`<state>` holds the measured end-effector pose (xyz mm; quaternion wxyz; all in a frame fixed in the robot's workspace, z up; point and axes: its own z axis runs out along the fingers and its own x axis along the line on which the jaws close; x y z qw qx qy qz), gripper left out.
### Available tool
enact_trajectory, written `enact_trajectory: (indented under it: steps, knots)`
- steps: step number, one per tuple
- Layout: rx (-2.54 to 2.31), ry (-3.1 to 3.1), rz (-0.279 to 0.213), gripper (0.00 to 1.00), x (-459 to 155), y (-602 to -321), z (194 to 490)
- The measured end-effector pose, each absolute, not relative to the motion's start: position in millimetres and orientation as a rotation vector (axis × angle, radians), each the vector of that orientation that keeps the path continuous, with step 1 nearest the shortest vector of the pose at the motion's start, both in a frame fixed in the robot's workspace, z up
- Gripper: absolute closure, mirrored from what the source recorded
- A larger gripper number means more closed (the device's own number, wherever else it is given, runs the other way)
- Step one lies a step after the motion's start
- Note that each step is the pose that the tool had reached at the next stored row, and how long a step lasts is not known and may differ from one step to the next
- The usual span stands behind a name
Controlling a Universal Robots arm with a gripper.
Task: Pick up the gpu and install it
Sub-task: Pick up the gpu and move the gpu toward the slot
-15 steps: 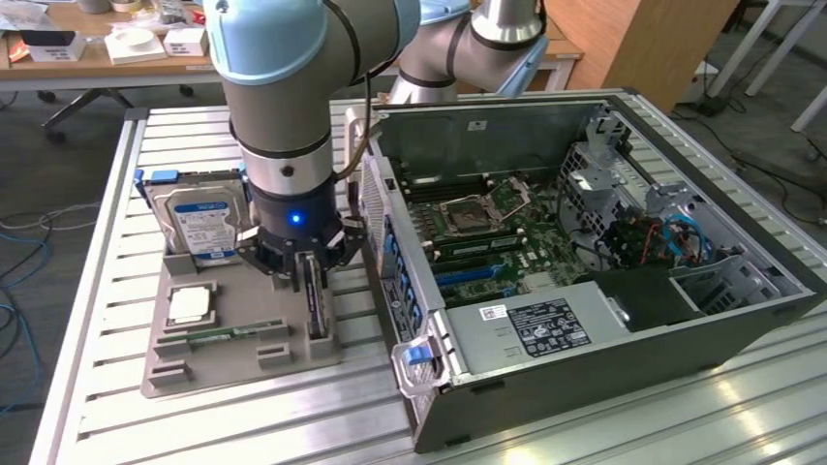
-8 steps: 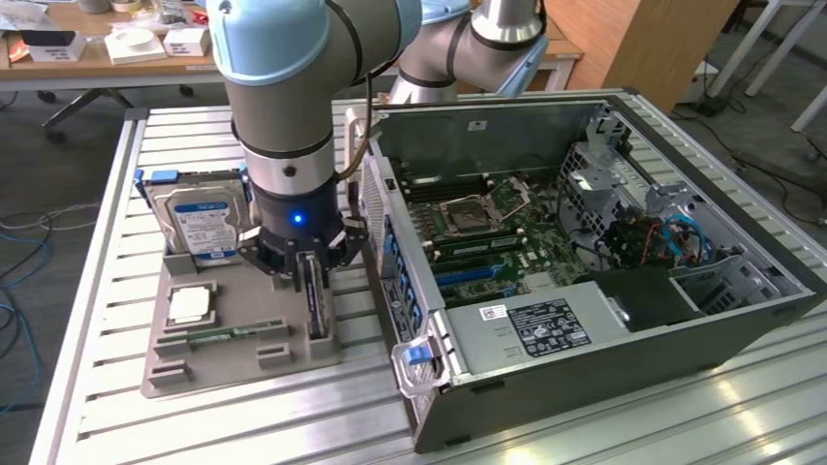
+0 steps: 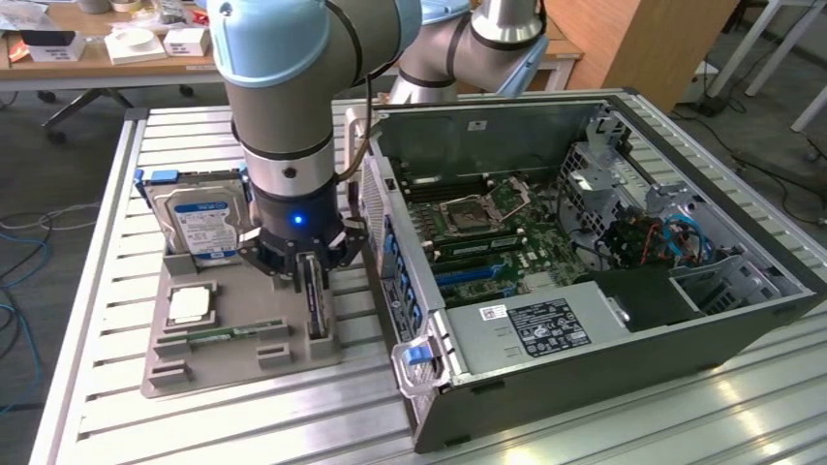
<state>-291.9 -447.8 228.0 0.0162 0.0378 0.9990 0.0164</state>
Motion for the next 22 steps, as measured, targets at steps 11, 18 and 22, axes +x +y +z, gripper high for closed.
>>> enact_trajectory:
  steps: [11,18,22]
  knots:
    - [0.117,3.107,0.051,0.61,-292.2,-447.7,228.0]
    - [0.117,3.107,0.051,0.61,-292.3,-447.7,228.0]
    - [0.117,3.107,0.051,0.61,-292.3,-447.7,228.0]
